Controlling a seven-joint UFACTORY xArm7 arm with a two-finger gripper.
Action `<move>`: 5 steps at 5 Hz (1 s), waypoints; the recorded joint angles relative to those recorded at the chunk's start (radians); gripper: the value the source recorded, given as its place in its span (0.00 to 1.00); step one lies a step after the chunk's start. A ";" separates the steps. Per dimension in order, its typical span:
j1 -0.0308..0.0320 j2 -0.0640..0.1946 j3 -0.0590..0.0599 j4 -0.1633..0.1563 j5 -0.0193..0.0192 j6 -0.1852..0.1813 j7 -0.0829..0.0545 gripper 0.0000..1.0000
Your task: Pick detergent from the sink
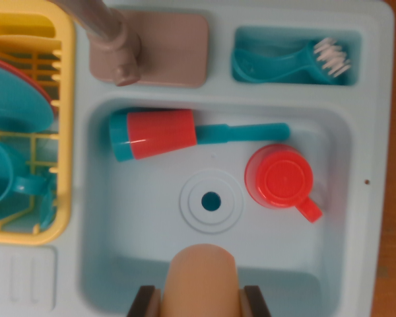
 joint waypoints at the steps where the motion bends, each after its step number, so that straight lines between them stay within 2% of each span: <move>1: 0.0000 0.000 0.000 0.000 0.0000 0.000 0.000 1.00; 2: 0.0002 -0.011 0.001 0.031 -0.0019 0.043 0.002 1.00; 3: 0.0002 -0.011 0.001 0.031 -0.0019 0.043 0.002 1.00; 4: 0.0005 -0.022 0.001 0.061 -0.0037 0.082 0.004 1.00; 5: 0.0005 -0.022 0.001 0.061 -0.0037 0.082 0.004 1.00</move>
